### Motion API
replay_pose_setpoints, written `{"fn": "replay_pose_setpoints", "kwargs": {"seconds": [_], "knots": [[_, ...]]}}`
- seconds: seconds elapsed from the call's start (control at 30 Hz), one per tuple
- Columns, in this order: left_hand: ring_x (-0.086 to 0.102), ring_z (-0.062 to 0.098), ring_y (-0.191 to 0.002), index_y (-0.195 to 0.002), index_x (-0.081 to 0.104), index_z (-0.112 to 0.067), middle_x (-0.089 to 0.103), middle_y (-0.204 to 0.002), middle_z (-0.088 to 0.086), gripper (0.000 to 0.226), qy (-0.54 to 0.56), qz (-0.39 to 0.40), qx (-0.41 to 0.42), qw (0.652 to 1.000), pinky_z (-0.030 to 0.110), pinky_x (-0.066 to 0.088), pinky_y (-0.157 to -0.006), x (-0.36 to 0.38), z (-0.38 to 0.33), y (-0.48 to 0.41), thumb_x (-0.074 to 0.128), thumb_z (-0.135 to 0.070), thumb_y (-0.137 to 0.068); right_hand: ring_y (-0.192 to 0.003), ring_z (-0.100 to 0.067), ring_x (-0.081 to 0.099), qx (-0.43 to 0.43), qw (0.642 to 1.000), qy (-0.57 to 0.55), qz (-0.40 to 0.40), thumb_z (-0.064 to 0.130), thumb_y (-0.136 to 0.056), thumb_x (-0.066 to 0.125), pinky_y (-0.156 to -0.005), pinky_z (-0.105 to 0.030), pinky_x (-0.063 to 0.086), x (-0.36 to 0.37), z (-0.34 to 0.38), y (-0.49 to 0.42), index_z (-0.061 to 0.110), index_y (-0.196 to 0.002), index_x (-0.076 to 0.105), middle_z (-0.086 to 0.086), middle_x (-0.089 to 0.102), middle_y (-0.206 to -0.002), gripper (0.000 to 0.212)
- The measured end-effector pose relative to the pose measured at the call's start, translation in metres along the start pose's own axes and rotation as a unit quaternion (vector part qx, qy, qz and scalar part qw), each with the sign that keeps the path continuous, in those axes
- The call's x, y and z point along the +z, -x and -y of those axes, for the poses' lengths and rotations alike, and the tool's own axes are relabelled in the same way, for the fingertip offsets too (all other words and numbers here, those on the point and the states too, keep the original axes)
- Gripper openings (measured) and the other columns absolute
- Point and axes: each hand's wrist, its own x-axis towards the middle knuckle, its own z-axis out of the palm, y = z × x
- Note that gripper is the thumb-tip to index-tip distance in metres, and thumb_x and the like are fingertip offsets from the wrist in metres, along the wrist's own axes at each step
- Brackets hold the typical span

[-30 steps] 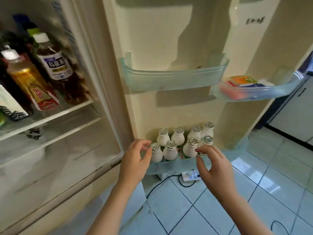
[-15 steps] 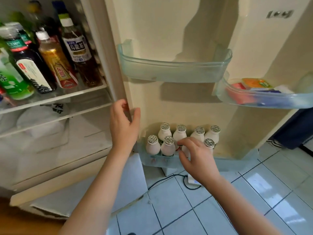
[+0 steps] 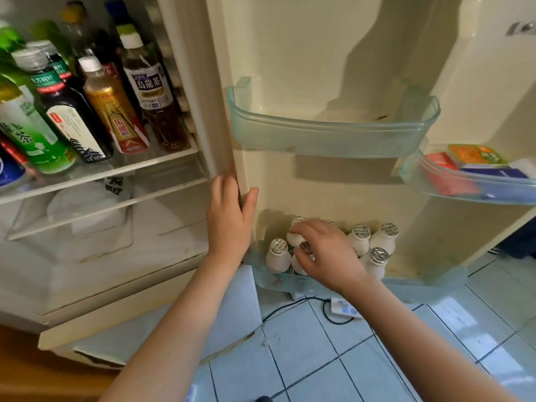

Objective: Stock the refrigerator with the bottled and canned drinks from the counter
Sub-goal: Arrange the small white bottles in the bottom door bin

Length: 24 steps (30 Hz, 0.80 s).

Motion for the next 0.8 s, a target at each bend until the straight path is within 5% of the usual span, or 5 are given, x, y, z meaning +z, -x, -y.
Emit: {"fn": "replay_pose_setpoints", "kwargs": {"seconds": [0.33, 0.8], "knots": [[0.029, 0.043, -0.13, -0.115, 0.059, 0.01, 0.029, -0.14, 0.032, 0.045, -0.03, -0.074, 0.126, 0.989, 0.041, 0.021, -0.113, 0.015, 0.028, -0.005, 0.055, -0.027, -0.091, -0.119, -0.02, 0.05, -0.028, 0.983, 0.07, 0.169, 0.026, -0.089, 0.054, -0.097, -0.033, 0.039, 0.018, 0.007, -0.028, 0.028, -0.136, 0.046, 0.005, 0.055, -0.132, 0.048], [0.015, 0.049, -0.139, -0.138, 0.028, -0.005, 0.012, -0.145, 0.037, 0.058, 0.035, -0.05, 0.167, 0.984, 0.056, 0.023, -0.113, 0.035, 0.045, 0.001, 0.053, -0.018, -0.088, -0.098, -0.016, 0.061, 0.03, 0.992, 0.027, 0.12, 0.038, -0.087, 0.061, -0.078, -0.03, 0.047, 0.031, 0.011, -0.03, 0.024, -0.119, 0.058, 0.004, 0.066, -0.11, 0.035]]}}
